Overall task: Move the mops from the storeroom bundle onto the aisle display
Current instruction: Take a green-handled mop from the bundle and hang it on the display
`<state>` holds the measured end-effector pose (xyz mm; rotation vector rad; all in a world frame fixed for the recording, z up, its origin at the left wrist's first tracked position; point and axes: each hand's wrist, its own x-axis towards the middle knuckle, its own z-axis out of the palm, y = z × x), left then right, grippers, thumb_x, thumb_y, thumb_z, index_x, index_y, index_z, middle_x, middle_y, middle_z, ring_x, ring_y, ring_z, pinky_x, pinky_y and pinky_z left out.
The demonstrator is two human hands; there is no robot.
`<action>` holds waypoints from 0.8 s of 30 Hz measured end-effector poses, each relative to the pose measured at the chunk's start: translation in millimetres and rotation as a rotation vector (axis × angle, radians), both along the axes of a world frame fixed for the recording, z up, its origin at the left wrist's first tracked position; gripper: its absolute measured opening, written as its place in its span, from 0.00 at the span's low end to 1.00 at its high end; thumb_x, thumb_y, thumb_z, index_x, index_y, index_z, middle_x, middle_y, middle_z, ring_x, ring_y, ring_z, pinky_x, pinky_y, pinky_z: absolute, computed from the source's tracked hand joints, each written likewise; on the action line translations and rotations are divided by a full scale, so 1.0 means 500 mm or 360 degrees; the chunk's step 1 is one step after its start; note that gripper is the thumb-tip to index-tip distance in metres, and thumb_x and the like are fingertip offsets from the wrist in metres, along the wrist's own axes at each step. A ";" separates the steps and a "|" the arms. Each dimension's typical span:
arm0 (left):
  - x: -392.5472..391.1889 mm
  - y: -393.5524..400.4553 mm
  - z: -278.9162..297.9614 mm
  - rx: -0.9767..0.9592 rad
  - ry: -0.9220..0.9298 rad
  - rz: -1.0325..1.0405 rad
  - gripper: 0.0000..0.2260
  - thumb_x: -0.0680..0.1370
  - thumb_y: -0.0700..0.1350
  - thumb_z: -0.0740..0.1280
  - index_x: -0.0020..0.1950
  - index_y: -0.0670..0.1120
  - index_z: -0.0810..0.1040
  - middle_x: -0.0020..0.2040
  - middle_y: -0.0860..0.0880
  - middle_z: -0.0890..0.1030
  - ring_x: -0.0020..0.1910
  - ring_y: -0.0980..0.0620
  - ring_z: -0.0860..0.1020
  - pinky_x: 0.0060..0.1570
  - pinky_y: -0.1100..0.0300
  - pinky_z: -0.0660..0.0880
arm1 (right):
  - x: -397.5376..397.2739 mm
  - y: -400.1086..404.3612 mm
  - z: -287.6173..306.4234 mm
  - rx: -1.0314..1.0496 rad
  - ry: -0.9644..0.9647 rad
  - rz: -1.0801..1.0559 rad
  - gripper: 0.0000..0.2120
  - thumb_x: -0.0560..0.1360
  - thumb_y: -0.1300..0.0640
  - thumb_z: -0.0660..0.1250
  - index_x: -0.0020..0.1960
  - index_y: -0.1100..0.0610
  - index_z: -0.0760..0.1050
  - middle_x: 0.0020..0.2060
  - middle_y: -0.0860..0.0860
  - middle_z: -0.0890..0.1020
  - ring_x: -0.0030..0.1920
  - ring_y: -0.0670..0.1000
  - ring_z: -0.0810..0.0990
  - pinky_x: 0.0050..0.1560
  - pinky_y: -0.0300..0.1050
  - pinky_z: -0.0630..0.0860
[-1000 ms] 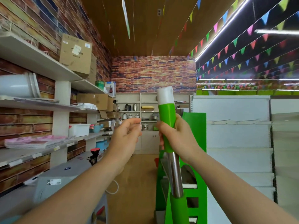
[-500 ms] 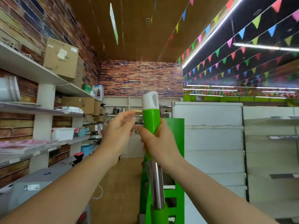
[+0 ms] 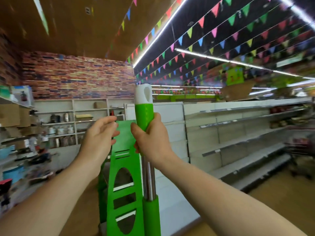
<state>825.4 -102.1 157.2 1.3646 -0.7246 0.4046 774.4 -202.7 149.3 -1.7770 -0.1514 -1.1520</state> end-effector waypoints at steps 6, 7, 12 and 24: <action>-0.090 -0.112 0.000 0.0035 -0.0075 -0.0190 0.09 0.80 0.41 0.58 0.47 0.54 0.73 0.48 0.52 0.77 0.46 0.54 0.76 0.49 0.61 0.72 | -0.101 -0.092 0.013 0.0122 -0.0078 -0.0102 0.09 0.74 0.56 0.65 0.46 0.54 0.63 0.36 0.55 0.75 0.36 0.61 0.79 0.39 0.60 0.79; -0.100 -0.130 -0.003 0.0036 -0.0083 -0.0210 0.10 0.80 0.40 0.58 0.46 0.55 0.74 0.47 0.52 0.77 0.45 0.55 0.76 0.49 0.60 0.72 | -0.115 -0.106 0.014 0.0154 -0.0066 -0.0071 0.09 0.73 0.57 0.65 0.45 0.53 0.64 0.35 0.55 0.75 0.34 0.59 0.78 0.38 0.58 0.80; -0.132 -0.200 -0.024 -0.0012 -0.0001 -0.0265 0.10 0.80 0.41 0.58 0.48 0.54 0.75 0.47 0.52 0.79 0.45 0.54 0.77 0.48 0.57 0.72 | -0.171 -0.158 0.005 0.0257 -0.0017 0.0023 0.11 0.71 0.59 0.66 0.40 0.50 0.64 0.34 0.53 0.74 0.34 0.55 0.75 0.39 0.54 0.78; -0.240 -0.303 -0.020 -0.0006 0.0058 -0.0722 0.08 0.80 0.42 0.59 0.50 0.53 0.75 0.52 0.47 0.80 0.50 0.50 0.78 0.53 0.55 0.74 | -0.325 -0.224 0.006 0.0228 0.0038 -0.0398 0.09 0.72 0.61 0.65 0.49 0.58 0.66 0.31 0.52 0.72 0.25 0.49 0.72 0.28 0.45 0.72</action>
